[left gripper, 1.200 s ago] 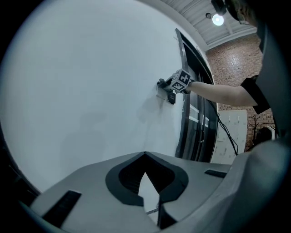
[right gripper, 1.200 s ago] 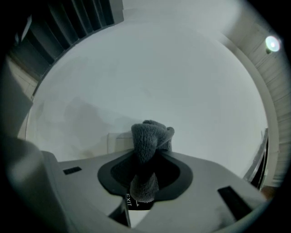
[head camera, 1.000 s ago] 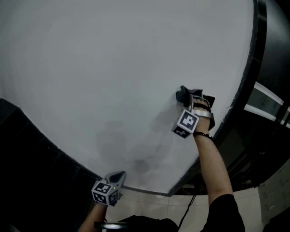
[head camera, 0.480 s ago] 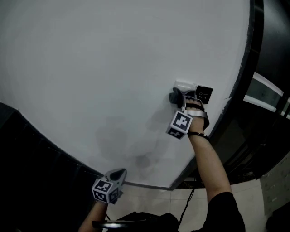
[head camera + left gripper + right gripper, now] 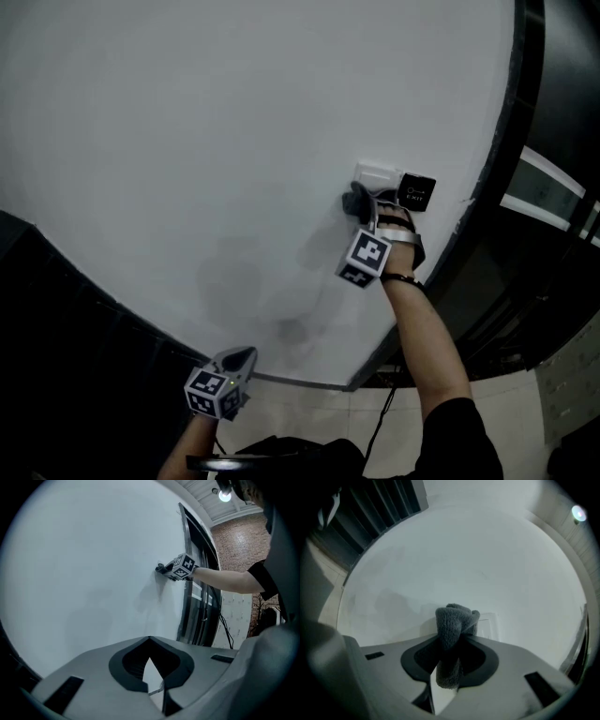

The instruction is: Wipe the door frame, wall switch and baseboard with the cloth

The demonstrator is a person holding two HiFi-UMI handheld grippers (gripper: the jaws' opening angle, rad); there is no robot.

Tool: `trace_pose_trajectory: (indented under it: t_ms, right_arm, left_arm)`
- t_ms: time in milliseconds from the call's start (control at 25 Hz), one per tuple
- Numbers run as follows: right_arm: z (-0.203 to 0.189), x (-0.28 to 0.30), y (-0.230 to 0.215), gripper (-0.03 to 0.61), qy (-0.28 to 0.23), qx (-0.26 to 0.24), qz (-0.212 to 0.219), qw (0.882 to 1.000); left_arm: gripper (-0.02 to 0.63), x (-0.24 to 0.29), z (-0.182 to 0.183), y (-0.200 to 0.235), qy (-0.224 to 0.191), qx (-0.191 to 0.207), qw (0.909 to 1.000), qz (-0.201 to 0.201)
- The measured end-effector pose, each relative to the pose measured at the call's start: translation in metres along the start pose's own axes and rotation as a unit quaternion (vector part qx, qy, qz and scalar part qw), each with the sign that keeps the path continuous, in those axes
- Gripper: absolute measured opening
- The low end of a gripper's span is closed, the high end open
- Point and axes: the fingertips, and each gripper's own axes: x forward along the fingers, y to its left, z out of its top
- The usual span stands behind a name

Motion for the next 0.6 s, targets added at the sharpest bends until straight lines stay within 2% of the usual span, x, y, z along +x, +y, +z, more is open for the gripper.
trace_pose_trajectory:
  t_ms: [40,80,120,200,240,320,440,520,600]
  right_arm:
    - [0.007,-0.003,0.008,0.095,-0.015,0.026,0.034,0.999]
    - [0.019,-0.008,0.019,0.094,-0.042,0.063,0.085,0.993]
    - [0.033,-0.014,0.031,0.094,-0.079,0.105,0.143,0.981]
    - [0.067,-0.031,0.042,0.094,-0.168,0.190,0.233,0.939]
    - [0.081,-0.039,0.037,0.094,-0.208,0.229,0.256,0.916]
    - [0.095,-0.046,0.017,0.094,-0.263,0.296,0.269,0.878]
    - [0.091,-0.040,-0.021,0.094,-0.305,0.372,0.257,0.838]
    - [0.077,-0.030,-0.035,0.094,-0.300,0.407,0.247,0.827]
    - [0.057,-0.018,-0.038,0.094,-0.279,0.420,0.233,0.832]
  left_arm:
    - [0.002,0.000,-0.001,0.001,0.001,-0.001,1.0000,0.002]
    - [0.002,0.001,-0.002,0.001,0.002,-0.001,1.0000,0.002]
    - [0.002,0.002,-0.002,0.000,0.003,-0.001,1.0000,0.002]
    - [0.002,0.004,-0.003,-0.002,0.003,-0.002,1.0000,0.001]
    - [0.002,0.005,-0.002,-0.003,0.002,-0.002,1.0000,0.000]
    - [0.002,0.007,-0.001,-0.005,0.002,-0.001,1.0000,-0.001]
    - [0.002,0.008,0.000,-0.005,-0.001,0.004,1.0000,0.003]
    - [0.002,0.006,-0.001,-0.005,0.002,0.014,0.9999,0.009]
    - [0.002,0.007,-0.002,-0.007,0.007,0.022,0.9997,0.009]
